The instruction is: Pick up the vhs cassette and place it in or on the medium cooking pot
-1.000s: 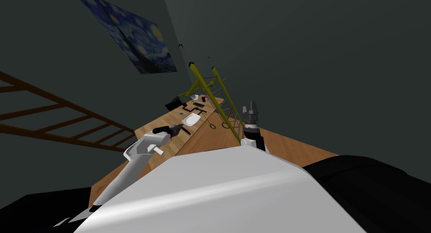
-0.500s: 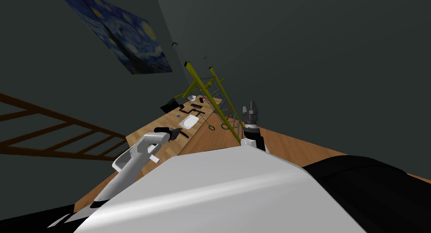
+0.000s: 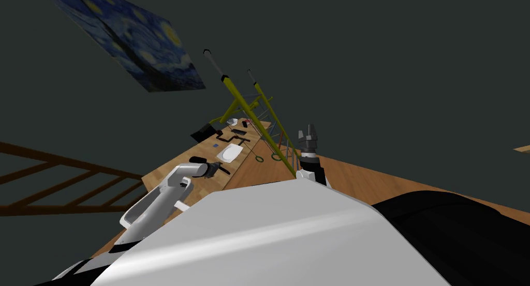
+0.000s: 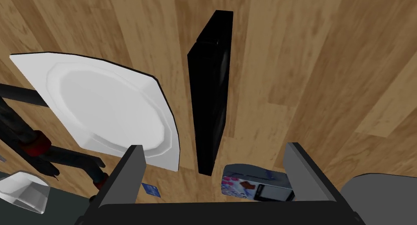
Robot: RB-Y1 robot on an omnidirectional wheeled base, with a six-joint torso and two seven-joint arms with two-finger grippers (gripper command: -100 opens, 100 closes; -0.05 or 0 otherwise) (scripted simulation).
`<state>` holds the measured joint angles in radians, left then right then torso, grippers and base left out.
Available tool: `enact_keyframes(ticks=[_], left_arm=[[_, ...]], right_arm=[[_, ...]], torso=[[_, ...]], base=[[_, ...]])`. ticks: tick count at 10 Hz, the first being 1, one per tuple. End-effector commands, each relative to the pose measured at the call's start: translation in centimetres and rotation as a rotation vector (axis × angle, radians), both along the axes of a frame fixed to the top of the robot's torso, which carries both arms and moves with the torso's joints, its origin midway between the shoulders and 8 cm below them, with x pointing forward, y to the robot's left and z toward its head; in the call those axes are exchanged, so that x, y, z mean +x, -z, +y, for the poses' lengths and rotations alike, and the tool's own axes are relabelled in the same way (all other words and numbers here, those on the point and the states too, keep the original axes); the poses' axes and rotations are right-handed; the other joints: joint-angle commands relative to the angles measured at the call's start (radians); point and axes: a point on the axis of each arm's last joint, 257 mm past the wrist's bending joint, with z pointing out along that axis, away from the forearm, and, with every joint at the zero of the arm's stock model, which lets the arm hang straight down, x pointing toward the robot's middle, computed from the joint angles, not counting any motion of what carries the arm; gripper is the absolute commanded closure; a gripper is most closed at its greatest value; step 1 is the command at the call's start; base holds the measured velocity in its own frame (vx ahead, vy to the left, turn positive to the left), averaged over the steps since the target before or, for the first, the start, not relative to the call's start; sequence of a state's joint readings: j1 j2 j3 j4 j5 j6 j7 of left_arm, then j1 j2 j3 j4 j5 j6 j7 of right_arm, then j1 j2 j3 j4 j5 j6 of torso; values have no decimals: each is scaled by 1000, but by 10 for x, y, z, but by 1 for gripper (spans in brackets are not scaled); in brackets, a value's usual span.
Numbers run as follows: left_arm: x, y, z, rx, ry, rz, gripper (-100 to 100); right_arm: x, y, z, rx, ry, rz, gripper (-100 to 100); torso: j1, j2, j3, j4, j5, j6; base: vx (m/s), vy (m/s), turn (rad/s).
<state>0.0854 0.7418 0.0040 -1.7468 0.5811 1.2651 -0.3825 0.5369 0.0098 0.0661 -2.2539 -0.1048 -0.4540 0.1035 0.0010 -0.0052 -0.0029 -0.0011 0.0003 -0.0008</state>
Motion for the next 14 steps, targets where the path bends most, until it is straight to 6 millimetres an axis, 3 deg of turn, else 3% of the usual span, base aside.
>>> enact_keyframes(ticks=[1, 9, 10, 11, 12, 14], left_arm=[[-21, 16, 3, -11, -14, 84, -100], [-89, 55, 8, -73, -64, 341, -100], [-82, 54, 8, -65, -60, 317, -100], [-83, 54, 8, -67, -60, 323, 0], [-84, 64, 7, -68, -67, 319, -100], [-86, 75, 5, -69, -74, 317, -100]], right_arm=[[0, 0, 0, 0, 0, 0, 0], [0, 0, 0, 0, 0, 0, 0], [0, 0, 0, 0, 0, 0, 0], [0, 0, 0, 0, 0, 0, 0], [0, 0, 0, 0, 0, 0, 0], [0, 0, 0, 0, 0, 0, 0]], torso=[[0, 0, 0, 0, 0, 0], [1, -2, -1, -1, 0, 0], [2, -3, -2, -1, 0, 0], [0, 0, 0, 0, 0, -1], [-1, 2, 1, 0, 0, -1], [-1, 4, 2, 1, 0, -1]], base=[[110, 33, -179], [81, 40, -98], [47, 28, -22], [8, 5, 3], [1, 13, -54], [-11, 26, -45]])
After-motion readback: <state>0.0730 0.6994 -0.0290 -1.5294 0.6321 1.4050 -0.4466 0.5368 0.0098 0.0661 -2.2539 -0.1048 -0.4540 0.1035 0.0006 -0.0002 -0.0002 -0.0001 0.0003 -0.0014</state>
